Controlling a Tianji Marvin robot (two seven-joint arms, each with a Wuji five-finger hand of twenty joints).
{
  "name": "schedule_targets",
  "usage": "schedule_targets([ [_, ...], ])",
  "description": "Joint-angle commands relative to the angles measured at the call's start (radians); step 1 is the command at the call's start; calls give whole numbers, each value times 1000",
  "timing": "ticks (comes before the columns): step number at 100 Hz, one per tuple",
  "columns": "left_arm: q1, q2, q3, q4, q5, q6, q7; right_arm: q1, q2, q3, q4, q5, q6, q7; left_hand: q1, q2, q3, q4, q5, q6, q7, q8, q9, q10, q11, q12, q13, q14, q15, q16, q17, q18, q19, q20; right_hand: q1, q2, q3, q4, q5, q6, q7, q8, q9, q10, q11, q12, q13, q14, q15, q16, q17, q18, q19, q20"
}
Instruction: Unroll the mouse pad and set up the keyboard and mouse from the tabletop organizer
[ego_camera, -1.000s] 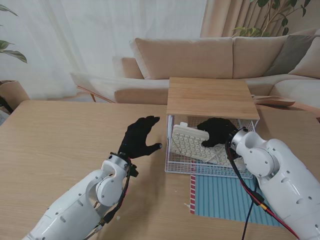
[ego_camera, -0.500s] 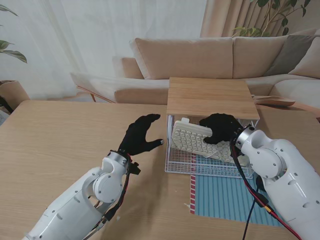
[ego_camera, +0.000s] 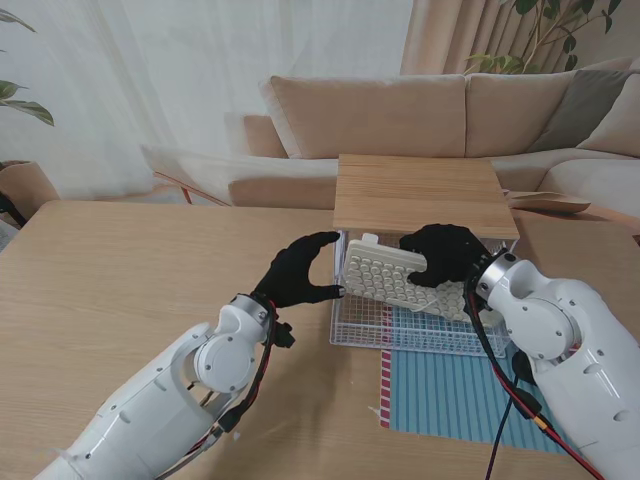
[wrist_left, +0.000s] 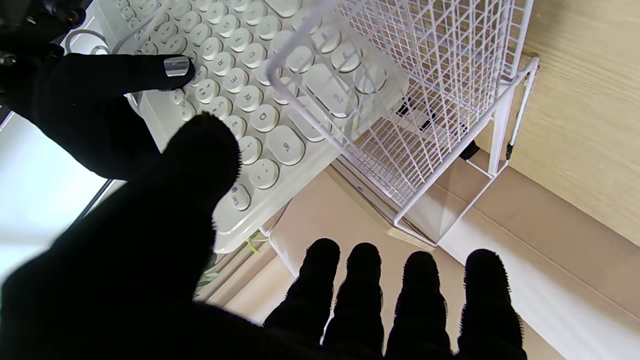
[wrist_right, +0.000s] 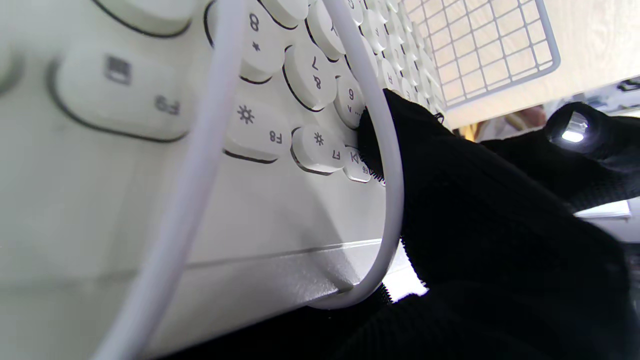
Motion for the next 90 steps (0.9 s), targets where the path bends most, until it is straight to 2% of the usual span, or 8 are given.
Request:
schedule_targets([
  [1,-14,-16,7,-4,-11,19,-18,2,-7,8,-30,-3,-16,4,-44,-37,25,2,-24,3,-28,-12,-5,12,-16,-16,-4,-4,5,-18,-7,-2,16,2,150,46,206,46,58,-138,73,38,5,43,19,6,64,-34,86,34,-13,-4,14,28],
  [18,-32,-31,24,4,-55,53,-16,-7,-8,23,-34,-12,-23,-9,-37,-50,38,-1,-22,2,-45,-21,-8,16,-28,-23,-8,-3,-1,-20,-7,-5,13,1,151,47,207,47,58,-141,72,40,3,43,20,7,61,-36,86,36,-13,-6,11,31],
  [33,-34,-40,28,4,-72,59,0,-12,-10,35,-38,-11,-41,-23,-37,-56,43,-5,-22,1,-57,-27,-9,15,-37,-28,-9,-7,-7,-20,-7,-8,7,-2,152,51,204,46,57,-147,72,43,1,40,19,6,56,-35,83,37,-18,-9,6,34],
  [61,-45,-43,20,-8,-128,66,-22,-15,-9,53,-59,3,-82,-18,-49,-78,44,-14,-19,-5,-89,-43,-19,13,-88,-51,-16,-18,-50,-32,-4,-19,-36,-24,150,65,196,43,54,-163,69,49,-9,24,18,7,42,-42,75,40,-34,-23,-9,38],
  [71,-42,-43,12,-10,-160,62,-36,-17,-10,56,-59,7,-98,-29,-47,-119,50,-18,-17,-7,-107,-53,-24,8,-105,-50,-21,-23,-69,-31,-1,-21,-70,-41,149,73,189,41,50,-171,68,52,-13,16,18,7,36,-47,72,41,-38,-28,-15,40],
  [90,-30,-34,4,-24,-206,34,-79,-7,-12,49,-51,14,-111,-43,-49,-170,72,-28,-16,-19,-80,-38,-23,5,-91,-12,-18,-17,-58,-15,2,-30,-60,-33,148,84,181,41,45,-177,66,57,-19,10,19,8,28,-53,68,43,-42,-36,-22,42],
])
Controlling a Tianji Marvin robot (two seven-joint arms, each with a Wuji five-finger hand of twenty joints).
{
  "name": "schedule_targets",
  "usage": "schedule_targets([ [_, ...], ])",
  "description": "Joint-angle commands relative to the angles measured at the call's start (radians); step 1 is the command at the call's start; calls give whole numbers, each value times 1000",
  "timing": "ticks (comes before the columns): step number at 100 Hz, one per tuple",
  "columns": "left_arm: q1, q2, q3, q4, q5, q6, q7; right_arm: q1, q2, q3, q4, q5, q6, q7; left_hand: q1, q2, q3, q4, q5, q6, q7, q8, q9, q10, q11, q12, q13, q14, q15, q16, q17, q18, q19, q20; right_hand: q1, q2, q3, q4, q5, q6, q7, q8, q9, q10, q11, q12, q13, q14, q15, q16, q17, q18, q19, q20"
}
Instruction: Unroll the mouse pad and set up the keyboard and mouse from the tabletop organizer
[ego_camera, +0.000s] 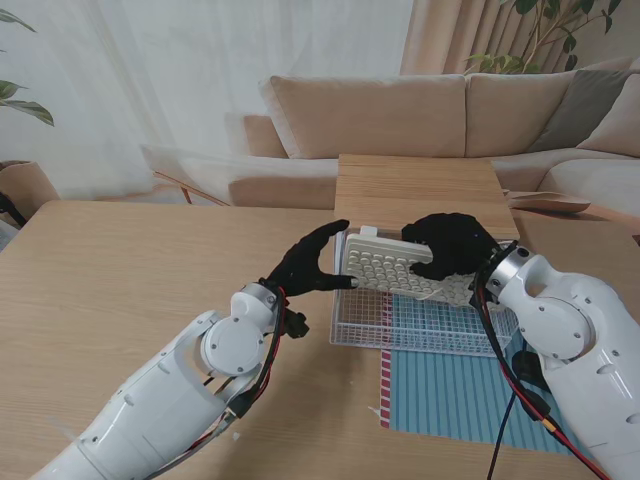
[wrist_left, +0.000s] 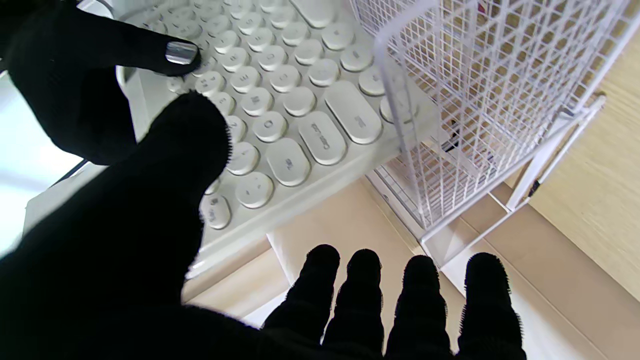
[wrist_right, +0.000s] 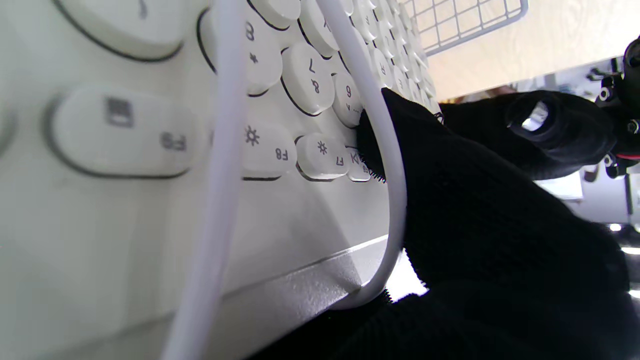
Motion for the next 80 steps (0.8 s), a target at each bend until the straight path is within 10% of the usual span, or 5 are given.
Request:
schedule_targets([
  [1,10,1,-1,-17,-13,-10,-18,11,-10,-6,-14,9,-10,4,-24,-50,24,-28,-16,-23,8,2,-22,4,-6,25,-17,-17,-5,6,2,-30,-10,-4,148,84,180,41,45,-177,73,57,-18,9,19,8,28,-41,51,18,-17,-27,-15,30],
  [80,44,-6,-16,-50,-96,-23,-17,49,-18,-30,14,65,-21,-17,67,-46,83,-18,88,-82,242,124,49,-17,315,154,41,-9,230,13,-4,-17,120,58,148,106,166,32,33,-184,71,70,-31,1,19,12,16,-45,42,22,-27,-33,-30,36],
])
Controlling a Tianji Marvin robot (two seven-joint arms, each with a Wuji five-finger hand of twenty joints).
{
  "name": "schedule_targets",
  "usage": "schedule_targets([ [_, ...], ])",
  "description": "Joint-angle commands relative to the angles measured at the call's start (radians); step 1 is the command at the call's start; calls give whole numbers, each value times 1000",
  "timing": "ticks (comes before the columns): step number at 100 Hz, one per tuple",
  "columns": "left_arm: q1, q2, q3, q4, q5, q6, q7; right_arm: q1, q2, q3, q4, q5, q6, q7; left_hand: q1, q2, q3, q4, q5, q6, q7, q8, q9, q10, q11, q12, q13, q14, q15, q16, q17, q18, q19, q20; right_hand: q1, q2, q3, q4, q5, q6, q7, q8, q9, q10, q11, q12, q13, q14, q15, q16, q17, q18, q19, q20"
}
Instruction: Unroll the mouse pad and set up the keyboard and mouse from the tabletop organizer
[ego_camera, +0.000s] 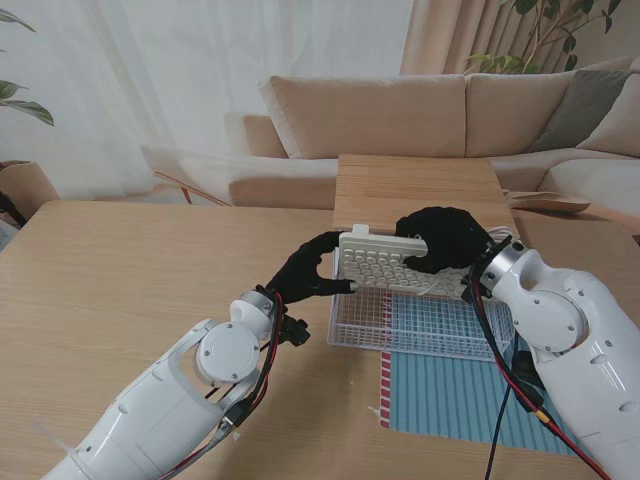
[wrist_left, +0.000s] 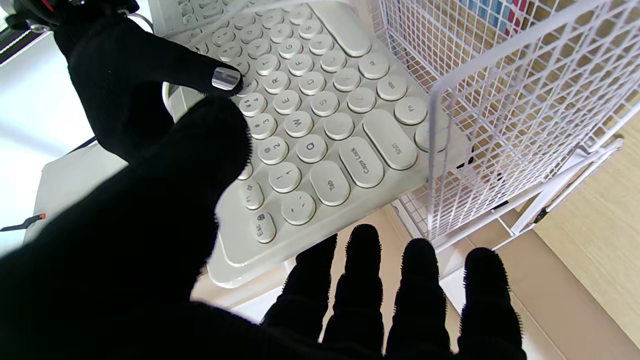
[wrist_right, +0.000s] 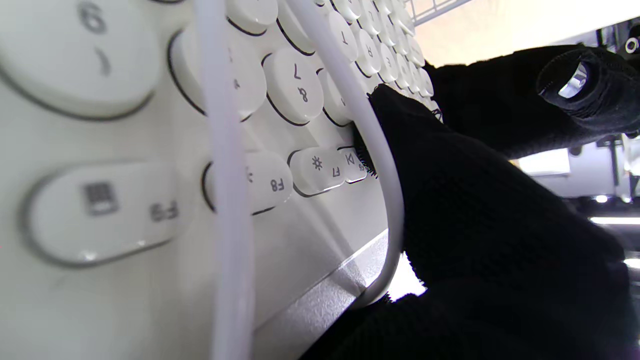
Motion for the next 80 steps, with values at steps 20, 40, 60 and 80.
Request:
schedule_targets([
  [20,2,-26,5,-36,-20,37,35,10,-14,14,-38,-6,-27,-10,49,-4,52,-15,60,-45,39,33,34,-14,29,25,29,-6,44,3,-6,-23,83,36,144,110,164,29,23,-188,73,73,-24,-4,19,14,14,-46,32,11,-18,-36,-23,27],
  [40,4,-44,8,-39,-55,62,69,5,-16,21,-48,-2,-33,-19,76,15,68,-12,90,-53,53,42,75,-28,42,32,52,-10,60,2,-4,-28,109,49,145,109,164,28,23,-188,73,72,-23,-1,19,13,13,-46,31,12,-19,-35,-23,28],
  [60,12,-53,11,-45,-65,61,97,5,-16,21,-59,13,-41,-14,109,48,94,-4,219,-72,102,68,159,-48,57,42,107,-5,94,6,-10,-18,163,75,145,109,163,28,23,-187,74,72,-21,0,18,13,17,-47,30,12,-15,-35,-23,29],
  [80,26,-61,1,-63,-56,59,142,6,-14,20,-80,28,-43,8,193,97,51,-47,441,-110,181,91,382,-50,102,70,260,10,166,34,-12,10,273,126,147,105,164,30,23,-175,74,68,-15,8,17,14,27,-41,30,12,-4,-25,-19,31],
])
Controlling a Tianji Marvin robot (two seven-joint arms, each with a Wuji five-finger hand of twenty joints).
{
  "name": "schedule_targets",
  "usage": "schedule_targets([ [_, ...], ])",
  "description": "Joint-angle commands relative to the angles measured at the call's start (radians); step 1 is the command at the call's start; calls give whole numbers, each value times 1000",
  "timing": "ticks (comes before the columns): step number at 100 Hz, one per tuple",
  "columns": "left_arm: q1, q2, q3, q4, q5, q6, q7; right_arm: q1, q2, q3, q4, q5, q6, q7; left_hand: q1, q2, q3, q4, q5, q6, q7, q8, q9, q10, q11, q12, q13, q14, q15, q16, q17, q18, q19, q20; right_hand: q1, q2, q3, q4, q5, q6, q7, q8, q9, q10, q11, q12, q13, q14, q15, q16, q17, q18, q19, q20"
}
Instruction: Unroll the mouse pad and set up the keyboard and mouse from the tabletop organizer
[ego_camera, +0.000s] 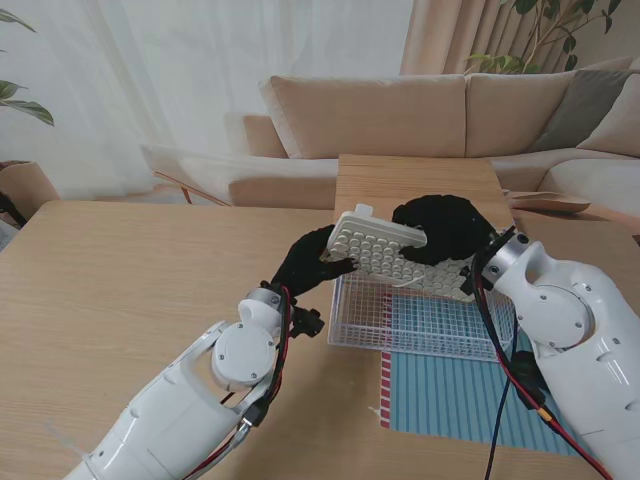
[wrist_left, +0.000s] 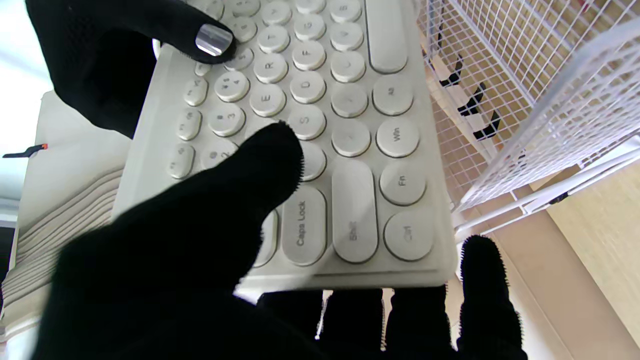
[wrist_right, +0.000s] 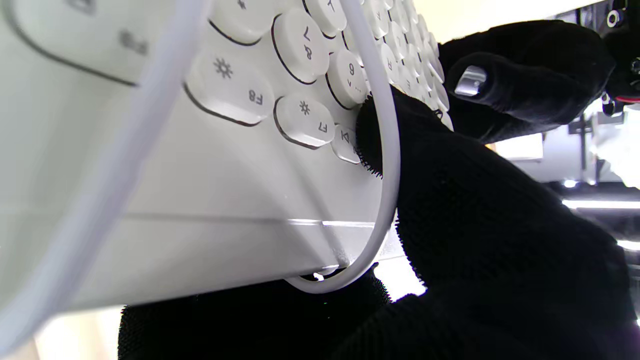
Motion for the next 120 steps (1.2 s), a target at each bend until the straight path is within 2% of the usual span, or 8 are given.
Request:
schedule_targets([
  [1,9,-10,-6,-18,4,1,-10,5,-7,0,-32,4,-7,12,61,5,-37,-54,76,-57,32,2,66,-39,26,21,61,-2,30,23,-5,12,56,23,147,105,165,61,25,-175,74,44,-15,8,17,13,27,-40,70,27,-3,-23,6,30],
  [3,11,-11,-8,-20,3,2,-8,6,-7,0,-34,4,-7,13,82,1,-63,-66,99,-64,44,-7,92,-38,28,21,81,1,35,25,1,24,58,24,148,105,166,61,25,-175,74,44,-15,8,17,13,27,-40,70,27,-3,-22,6,30],
  [11,18,-13,-15,-25,-1,4,3,9,-6,-2,-36,8,-6,21,152,13,-160,-53,166,-76,139,-74,194,-28,29,40,150,11,52,36,22,47,68,32,147,104,166,61,25,-173,74,44,-15,8,17,13,26,-39,70,27,-3,-22,6,30],
  [18,23,-14,-21,-30,-3,7,13,13,-5,-7,-38,14,-3,30,167,45,-167,-46,228,-78,212,-100,317,-15,-31,139,221,29,83,55,48,64,88,46,148,104,166,61,26,-172,75,43,-14,11,16,14,28,-37,71,28,-4,-21,6,31],
  [27,38,-9,-35,-46,-10,7,8,19,-4,-16,-44,24,-5,42,183,58,-182,-43,263,-73,256,-110,399,3,-67,185,275,54,104,72,76,84,104,57,148,104,166,61,25,-168,75,43,-14,12,16,15,27,-37,71,28,-3,-20,6,31],
  [75,227,54,-209,-223,-2,-53,-52,70,9,-95,-161,112,4,155,214,83,-185,-48,242,-39,289,2,434,31,-97,242,289,84,112,97,88,88,113,66,144,96,171,65,22,-155,75,44,-5,20,15,22,51,-40,77,29,30,-11,18,37],
  [90,307,67,-263,-281,-13,-82,-64,83,13,-130,-197,131,23,192,227,88,-183,-48,243,-18,284,40,442,48,-97,253,291,99,115,103,90,86,116,68,142,94,172,66,20,-152,74,45,-3,23,16,26,60,-43,82,31,44,-9,29,42],
  [120,455,85,-354,-369,-40,-148,-84,90,15,-188,-266,150,51,221,238,82,-167,-50,253,-1,279,72,462,54,-109,258,298,109,117,105,98,62,138,79,139,90,176,67,20,-152,73,46,0,23,16,28,68,-45,87,32,62,-14,46,49],
])
